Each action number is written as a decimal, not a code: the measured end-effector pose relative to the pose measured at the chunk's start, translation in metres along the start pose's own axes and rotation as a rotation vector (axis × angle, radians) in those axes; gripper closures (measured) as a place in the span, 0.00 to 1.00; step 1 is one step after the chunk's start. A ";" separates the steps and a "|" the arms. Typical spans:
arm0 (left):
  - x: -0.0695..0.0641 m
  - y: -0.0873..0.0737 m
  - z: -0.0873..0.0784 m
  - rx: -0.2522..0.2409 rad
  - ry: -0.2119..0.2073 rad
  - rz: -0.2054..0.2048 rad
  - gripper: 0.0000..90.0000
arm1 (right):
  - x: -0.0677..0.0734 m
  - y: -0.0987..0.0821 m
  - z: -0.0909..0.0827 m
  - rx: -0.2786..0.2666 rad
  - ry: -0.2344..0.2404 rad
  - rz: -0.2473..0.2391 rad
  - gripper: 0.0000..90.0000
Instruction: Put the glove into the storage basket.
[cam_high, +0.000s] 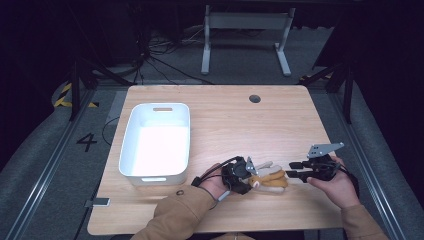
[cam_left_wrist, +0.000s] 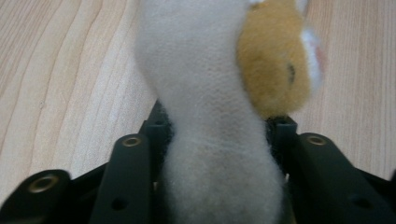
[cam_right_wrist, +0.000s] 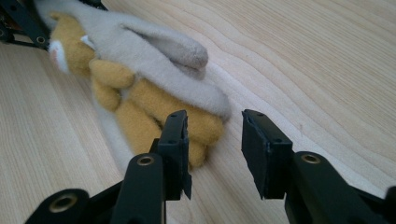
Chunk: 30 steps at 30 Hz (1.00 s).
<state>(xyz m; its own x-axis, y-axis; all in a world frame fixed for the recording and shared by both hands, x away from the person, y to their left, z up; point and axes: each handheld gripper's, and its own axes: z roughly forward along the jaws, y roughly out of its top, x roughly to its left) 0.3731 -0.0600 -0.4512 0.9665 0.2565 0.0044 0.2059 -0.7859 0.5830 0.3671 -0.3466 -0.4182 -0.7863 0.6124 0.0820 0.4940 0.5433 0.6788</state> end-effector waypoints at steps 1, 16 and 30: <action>0.000 0.000 0.000 0.002 0.005 -0.009 0.67 | 0.000 0.000 0.000 0.000 0.000 0.001 0.69; 0.008 0.003 -0.018 -0.017 0.023 -0.098 0.79 | -0.003 -0.002 -0.001 -0.009 -0.001 0.010 0.69; 0.024 0.005 -0.073 -0.091 0.060 -0.216 0.79 | -0.008 0.003 0.005 -0.011 0.016 0.018 0.68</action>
<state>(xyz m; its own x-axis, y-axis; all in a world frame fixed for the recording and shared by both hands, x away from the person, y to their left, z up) 0.3860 -0.0166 -0.3893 0.8902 0.4482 -0.0818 0.3896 -0.6558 0.6466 0.3767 -0.3464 -0.4206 -0.7830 0.6129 0.1057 0.5041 0.5258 0.6851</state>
